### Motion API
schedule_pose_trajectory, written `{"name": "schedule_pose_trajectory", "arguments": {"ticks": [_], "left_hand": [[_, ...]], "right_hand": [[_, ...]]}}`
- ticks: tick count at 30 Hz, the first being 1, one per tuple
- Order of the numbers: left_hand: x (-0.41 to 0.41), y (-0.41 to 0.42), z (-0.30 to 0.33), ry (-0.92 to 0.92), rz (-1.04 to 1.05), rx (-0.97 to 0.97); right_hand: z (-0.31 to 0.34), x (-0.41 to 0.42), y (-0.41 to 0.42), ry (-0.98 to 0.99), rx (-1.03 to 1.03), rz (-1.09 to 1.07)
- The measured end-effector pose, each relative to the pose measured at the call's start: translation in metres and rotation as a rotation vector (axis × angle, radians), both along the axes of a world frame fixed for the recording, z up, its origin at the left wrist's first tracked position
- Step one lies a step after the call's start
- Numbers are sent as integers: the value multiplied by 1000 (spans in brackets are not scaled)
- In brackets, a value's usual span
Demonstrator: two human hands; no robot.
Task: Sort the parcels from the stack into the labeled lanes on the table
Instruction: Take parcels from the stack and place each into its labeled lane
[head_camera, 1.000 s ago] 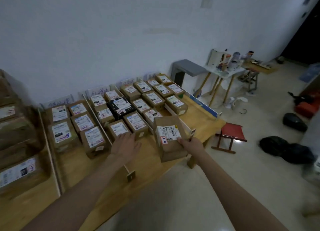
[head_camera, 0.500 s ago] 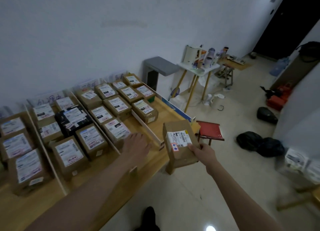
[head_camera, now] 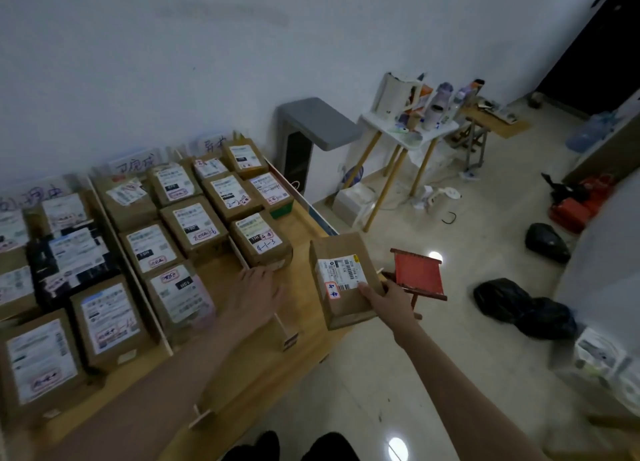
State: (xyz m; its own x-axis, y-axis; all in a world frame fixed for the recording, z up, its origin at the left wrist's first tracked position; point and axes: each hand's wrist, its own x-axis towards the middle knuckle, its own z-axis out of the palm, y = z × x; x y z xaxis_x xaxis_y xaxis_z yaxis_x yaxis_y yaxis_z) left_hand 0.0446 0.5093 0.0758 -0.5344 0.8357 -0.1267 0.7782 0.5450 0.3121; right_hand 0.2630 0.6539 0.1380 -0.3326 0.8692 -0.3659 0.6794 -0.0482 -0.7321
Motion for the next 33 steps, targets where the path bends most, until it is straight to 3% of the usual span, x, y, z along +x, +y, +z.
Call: {"name": "schedule_pose_trajectory", "arguments": {"ticks": [18, 33], "left_hand": [[-48, 109, -35, -5, 349, -170], [-47, 135, -60, -23, 479, -211]], "right_hand": [[-65, -151, 183, -142, -24, 427], [-115, -214, 207, -222, 13, 605]]}}
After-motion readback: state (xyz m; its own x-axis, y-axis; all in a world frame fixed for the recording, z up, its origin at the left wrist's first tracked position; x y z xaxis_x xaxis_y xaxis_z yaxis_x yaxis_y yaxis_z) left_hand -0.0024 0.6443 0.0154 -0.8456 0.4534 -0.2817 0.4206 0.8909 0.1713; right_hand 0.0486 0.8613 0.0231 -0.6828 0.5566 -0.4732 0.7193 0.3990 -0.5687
